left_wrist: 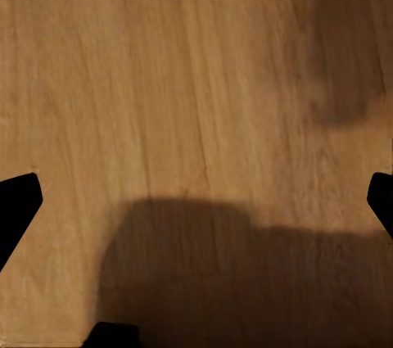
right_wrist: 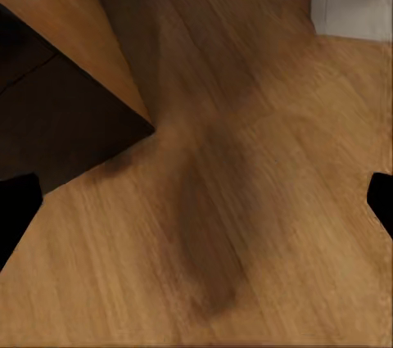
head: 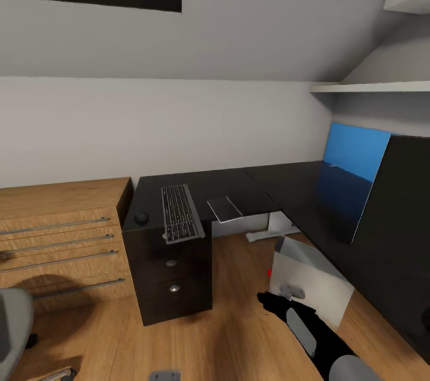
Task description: In the bedroom, organize the workspace by keeping the computer under the desk, ensuring the monitor is on the desk, placing the keyboard on the desk next to the monitor, placing the mouse on the desk next to the keyboard, moving the folder from the swivel chair onto the desk next to the mouse, stacking the notebook on top of the folder with the pen on top of the notebook, and positioning the swivel chair next to the desk.
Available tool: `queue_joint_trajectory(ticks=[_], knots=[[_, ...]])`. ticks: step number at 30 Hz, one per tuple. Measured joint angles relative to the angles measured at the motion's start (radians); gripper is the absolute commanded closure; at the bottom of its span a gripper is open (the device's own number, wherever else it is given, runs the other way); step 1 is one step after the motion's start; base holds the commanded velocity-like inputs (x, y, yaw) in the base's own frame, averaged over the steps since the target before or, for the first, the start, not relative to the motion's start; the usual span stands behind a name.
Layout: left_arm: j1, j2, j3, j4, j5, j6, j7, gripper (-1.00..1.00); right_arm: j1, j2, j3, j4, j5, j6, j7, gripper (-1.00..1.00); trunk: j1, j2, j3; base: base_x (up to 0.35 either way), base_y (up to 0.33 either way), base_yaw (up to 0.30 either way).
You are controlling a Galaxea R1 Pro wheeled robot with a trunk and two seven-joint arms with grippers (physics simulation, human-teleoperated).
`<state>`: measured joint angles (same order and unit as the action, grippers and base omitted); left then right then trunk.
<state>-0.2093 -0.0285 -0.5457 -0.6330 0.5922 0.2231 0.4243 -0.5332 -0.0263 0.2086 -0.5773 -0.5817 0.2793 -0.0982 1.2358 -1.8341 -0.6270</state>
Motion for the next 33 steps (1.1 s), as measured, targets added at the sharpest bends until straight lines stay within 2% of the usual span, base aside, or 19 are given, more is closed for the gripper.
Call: queue_joint_trajectory(ticks=[2, 6, 7, 11, 12, 15, 16, 21, 33], knots=[[0.0, 0.001, 0.002, 0.02, 0.0, -0.001, 0.0, -1.0, 0.0, 0.012, 0.0, 0.054, 0.045, -0.046, 0.0, -1.0, -0.008, 0.014, 0.006, 0.0, 0.0, 0.0], [0.0, 0.001, 0.006, 0.043, -0.001, -0.004, 0.0, -1.0, 0.0, 0.036, 0.002, 0.185, 0.096, -0.163, 0.0, -1.0, -0.023, 0.042, 0.019, 0.0, 0.0, 0.0], [0.0, 0.002, 0.007, 0.049, -0.001, -0.012, 0.0, -1.0, 0.0, 0.046, 0.004, 0.25, 0.11, -0.225, -0.002, -1.0, -0.027, 0.049, 0.022, 0.0, 0.0, 0.0], [0.0, 0.002, 0.007, 0.068, 0.002, -0.067, 0.001, -1.0, 0.0, 0.061, 0.017, 0.362, 0.158, -0.343, -0.006, -1.0, -0.042, 0.077, 0.034, 0.0, 0.0, 0.0], [0.0, 0.0, 0.007, 0.137, 0.003, -0.195, 0.001, -1.0, 0.004, 0.072, 0.029, 0.462, 0.228, -0.487, -0.006, -1.0, -0.046, 0.084, 0.037, 0.0, 0.0, 0.0], [0.0, -0.003, 0.004, 0.21, -0.003, -0.295, 0.003, -1.0, 0.009, 0.076, 0.033, 0.541, 0.268, -0.601, -0.004, -1.0, -0.057, 0.105, 0.047, 0.0, 0.0, 0.0], [0.0, -0.005, 0.001, 0.262, -0.004, -0.373, 0.002, -1.0, 0.027, 0.074, 0.033, 0.583, 0.29, -0.696, -0.003, -1.0, -0.061, 0.112, 0.05, 0.0, 0.0, 0.0], [0.0, -0.006, -0.002, 0.281, -0.005, -0.395, 0.0, -1.0, 0.044, 0.073, 0.037, 0.594, 0.3, -0.726, -0.003, -1.0, -0.081, 0.147, 0.066, 0.0, 0.0, 0.0], [0.0, -0.005, -0.002, 0.288, -0.012, -0.409, 0.004, -1.0, 0.049, 0.074, 0.038, 0.597, 0.302, -0.744, -0.004, -1.0, -0.127, 0.231, 0.103, 0.0, 0.0, 0.0]])
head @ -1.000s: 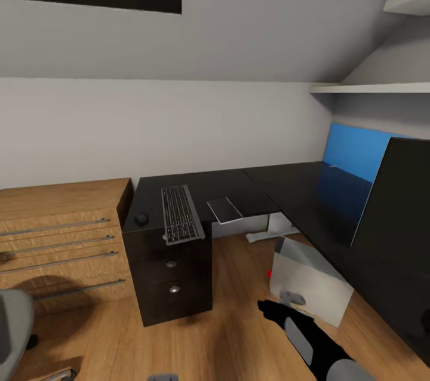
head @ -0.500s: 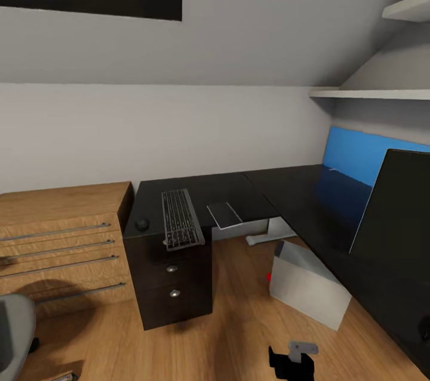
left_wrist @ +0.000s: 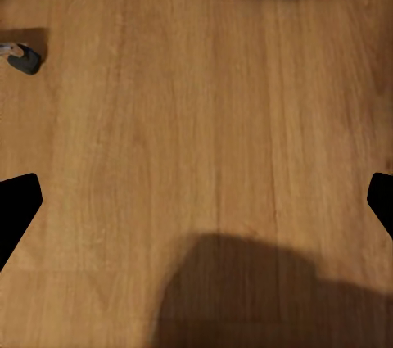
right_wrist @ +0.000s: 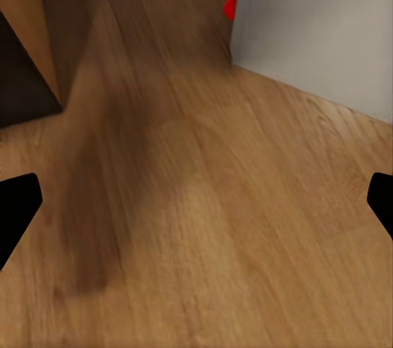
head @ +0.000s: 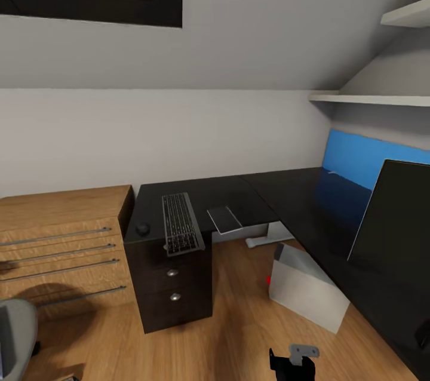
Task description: In the bedroom, organize the workspace by keeping the computer under the desk, ensuring the monitor is on the desk, placing the keyboard on the desk next to the monitor, placing the mouse on the desk next to the keyboard, moving the folder from the swivel chair onto the desk next to the mouse, stacking the notebook on top of the folder with the pen on top of the notebook, and positioning the swivel chair next to the desk.
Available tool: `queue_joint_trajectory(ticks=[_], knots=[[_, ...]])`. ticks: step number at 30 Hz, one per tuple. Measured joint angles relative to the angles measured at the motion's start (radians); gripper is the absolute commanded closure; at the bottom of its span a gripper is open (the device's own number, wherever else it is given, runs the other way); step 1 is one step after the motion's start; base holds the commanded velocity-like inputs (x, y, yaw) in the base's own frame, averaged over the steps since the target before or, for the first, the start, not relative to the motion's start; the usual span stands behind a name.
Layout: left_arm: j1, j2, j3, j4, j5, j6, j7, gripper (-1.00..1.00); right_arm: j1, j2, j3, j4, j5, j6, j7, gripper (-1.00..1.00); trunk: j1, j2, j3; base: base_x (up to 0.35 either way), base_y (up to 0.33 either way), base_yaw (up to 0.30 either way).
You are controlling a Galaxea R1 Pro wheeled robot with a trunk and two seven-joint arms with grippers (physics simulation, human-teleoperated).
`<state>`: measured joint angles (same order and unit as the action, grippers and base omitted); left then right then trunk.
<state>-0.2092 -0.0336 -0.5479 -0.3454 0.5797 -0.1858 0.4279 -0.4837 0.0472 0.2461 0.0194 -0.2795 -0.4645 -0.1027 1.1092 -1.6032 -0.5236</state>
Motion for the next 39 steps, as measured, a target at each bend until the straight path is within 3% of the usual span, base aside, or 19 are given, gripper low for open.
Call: queue_joint_trajectory(ticks=[4, 5, 6, 23, 39], knots=[[0.0, 0.0, -0.001, 0.0, -0.001, 0.0, 0.001, -1.0, 0.0, 0.003, 0.0, 0.001, -0.001, -0.015, -0.001, -1.0, -0.015, 0.028, 0.013, -0.052, -0.015, 0.097], [0.0, -0.002, -0.003, 0.0, 0.0, 0.0, 0.003, -1.0, 0.001, 0.006, 0.002, 0.001, -0.002, -0.069, -0.001, -1.0, -0.019, 0.035, 0.016, -0.233, -0.072, 0.262], [0.0, -0.003, -0.003, 0.0, 0.0, 0.0, 0.003, -1.0, 0.001, 0.006, 0.001, 0.001, -0.003, -0.073, -0.001, -1.0, -0.023, 0.042, 0.019, -0.251, -0.083, 0.265], [0.0, -0.004, -0.001, 0.0, 0.001, -0.001, 0.006, -1.0, 0.003, 0.009, 0.003, 0.002, 0.0, -0.082, -0.003, -1.0, -0.088, 0.161, 0.062, -0.312, -0.124, 0.256], [0.0, -0.004, 0.0, 0.0, 0.002, -0.001, 0.004, -1.0, 0.011, 0.007, 0.003, 0.002, 0.0, -0.082, -0.001, -1.0, -0.149, 0.273, 0.108, -0.326, -0.118, 0.032]])
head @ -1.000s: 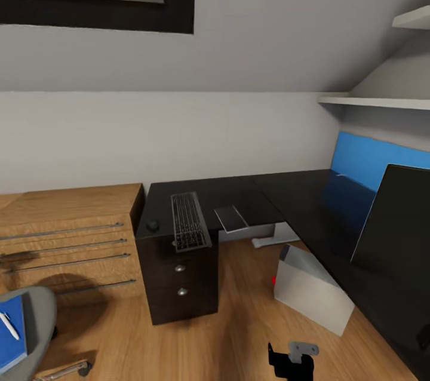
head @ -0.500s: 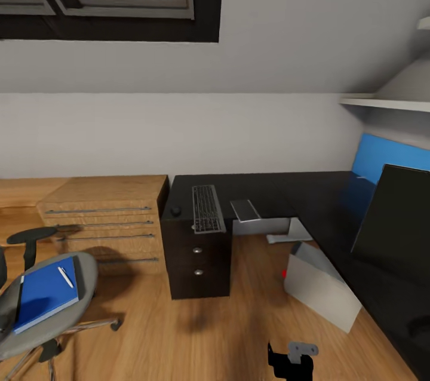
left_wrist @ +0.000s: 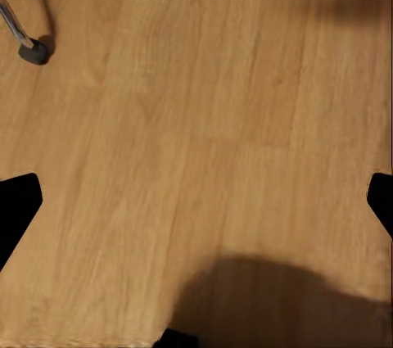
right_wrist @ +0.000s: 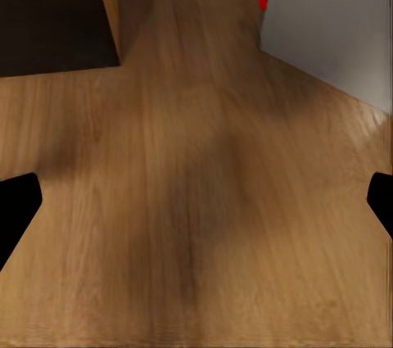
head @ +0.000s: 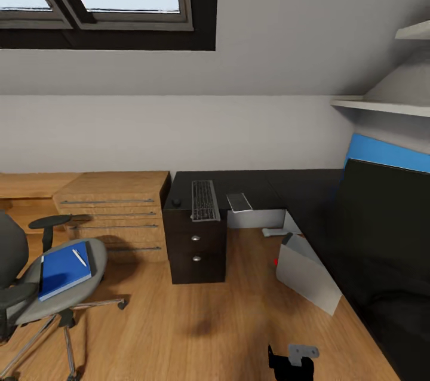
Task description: In the bedroom, organize the workspace by keeping the computer under the desk, ensuring the monitor is on the desk, placing the keyboard on the desk next to the monitor, placing the mouse on the desk next to the keyboard, moving the folder from the swivel chair onto the desk next to the mouse, stacking the notebook on top of the folder with the pen on top of the notebook, and positioning the swivel chair next to the desk.
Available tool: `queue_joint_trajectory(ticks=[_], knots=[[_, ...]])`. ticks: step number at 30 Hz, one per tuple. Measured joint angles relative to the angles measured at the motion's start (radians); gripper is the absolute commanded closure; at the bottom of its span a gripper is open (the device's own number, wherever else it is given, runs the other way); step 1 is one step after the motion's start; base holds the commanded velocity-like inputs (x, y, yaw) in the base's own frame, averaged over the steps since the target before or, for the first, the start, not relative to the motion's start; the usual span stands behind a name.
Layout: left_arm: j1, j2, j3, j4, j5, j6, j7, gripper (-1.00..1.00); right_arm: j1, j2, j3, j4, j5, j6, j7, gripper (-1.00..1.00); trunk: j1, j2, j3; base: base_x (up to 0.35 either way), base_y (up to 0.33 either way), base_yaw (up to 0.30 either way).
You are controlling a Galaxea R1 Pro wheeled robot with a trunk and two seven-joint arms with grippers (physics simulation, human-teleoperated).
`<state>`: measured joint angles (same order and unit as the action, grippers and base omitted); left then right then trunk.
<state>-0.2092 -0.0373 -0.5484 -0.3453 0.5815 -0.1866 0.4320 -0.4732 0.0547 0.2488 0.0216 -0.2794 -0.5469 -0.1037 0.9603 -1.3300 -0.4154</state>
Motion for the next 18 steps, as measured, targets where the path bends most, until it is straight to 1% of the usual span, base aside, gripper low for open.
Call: queue_joint_trajectory(ticks=[7, 18], knots=[[0.0, 0.0, 0.0, 0.0, 0.0, -0.001, 0.0, -1.0, 0.0, -0.001, -0.001, 0.0, -0.001, 0.0, 0.0, -1.0, -0.027, 0.049, 0.022, -0.329, -0.09, 0.0], [0.0, 0.0, 0.0, 0.0, 0.001, -0.001, -0.002, -1.0, 0.0, -0.001, -0.001, 0.0, -0.002, 0.0, 0.0, -1.0, -0.069, 0.126, 0.056, -0.335, -0.017, 0.0]])
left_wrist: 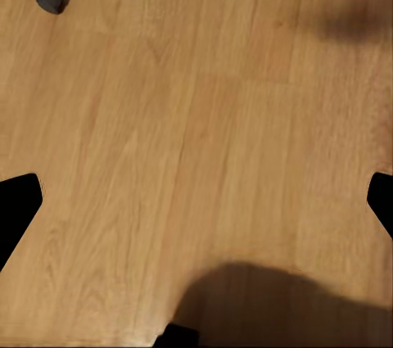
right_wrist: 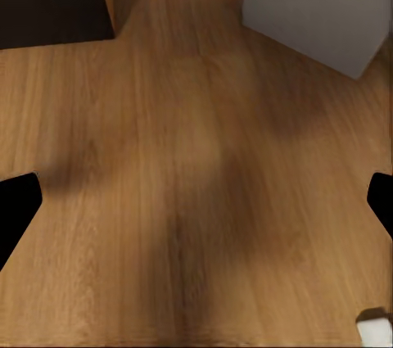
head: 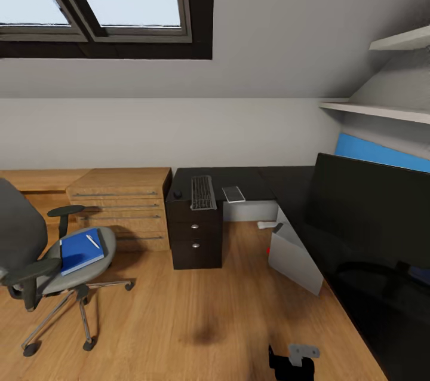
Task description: In the bedroom, organize the workspace by keeping the computer under the desk, ensuring the monitor is on the desk, placing the keyboard on the desk next to the monitor, placing the mouse on the desk next to the keyboard, moving the folder from the swivel chair onto the desk next to the mouse, stacking the notebook on top of the folder with the pen on top of the notebook, and positioning the swivel chair next to the desk.
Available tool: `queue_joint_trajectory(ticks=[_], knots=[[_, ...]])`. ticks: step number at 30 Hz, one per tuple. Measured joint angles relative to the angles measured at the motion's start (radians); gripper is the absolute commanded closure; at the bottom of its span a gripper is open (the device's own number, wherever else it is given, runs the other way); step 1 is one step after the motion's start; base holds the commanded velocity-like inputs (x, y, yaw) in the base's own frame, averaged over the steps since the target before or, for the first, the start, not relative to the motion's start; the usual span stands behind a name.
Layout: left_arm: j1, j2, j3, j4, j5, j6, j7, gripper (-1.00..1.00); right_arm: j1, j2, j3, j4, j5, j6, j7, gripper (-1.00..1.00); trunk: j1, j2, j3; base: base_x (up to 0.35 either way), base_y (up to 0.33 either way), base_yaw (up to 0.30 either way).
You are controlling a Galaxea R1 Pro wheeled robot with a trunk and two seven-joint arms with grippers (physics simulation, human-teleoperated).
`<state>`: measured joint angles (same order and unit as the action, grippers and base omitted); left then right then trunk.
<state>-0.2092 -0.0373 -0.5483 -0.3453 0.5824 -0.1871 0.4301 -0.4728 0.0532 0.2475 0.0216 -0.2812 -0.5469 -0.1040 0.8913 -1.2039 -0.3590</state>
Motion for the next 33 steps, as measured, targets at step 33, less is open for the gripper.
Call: queue_joint_trajectory(ticks=[33], knots=[[0.0, 0.0, 0.0, 0.002, 0.005, 0.004, 0.001, -1.0, 0.0, -0.002, -0.001, 0.001, 0.0, 0.0, 0.0, -1.0, -0.127, 0.231, 0.104, -0.326, -0.077, -0.066]])
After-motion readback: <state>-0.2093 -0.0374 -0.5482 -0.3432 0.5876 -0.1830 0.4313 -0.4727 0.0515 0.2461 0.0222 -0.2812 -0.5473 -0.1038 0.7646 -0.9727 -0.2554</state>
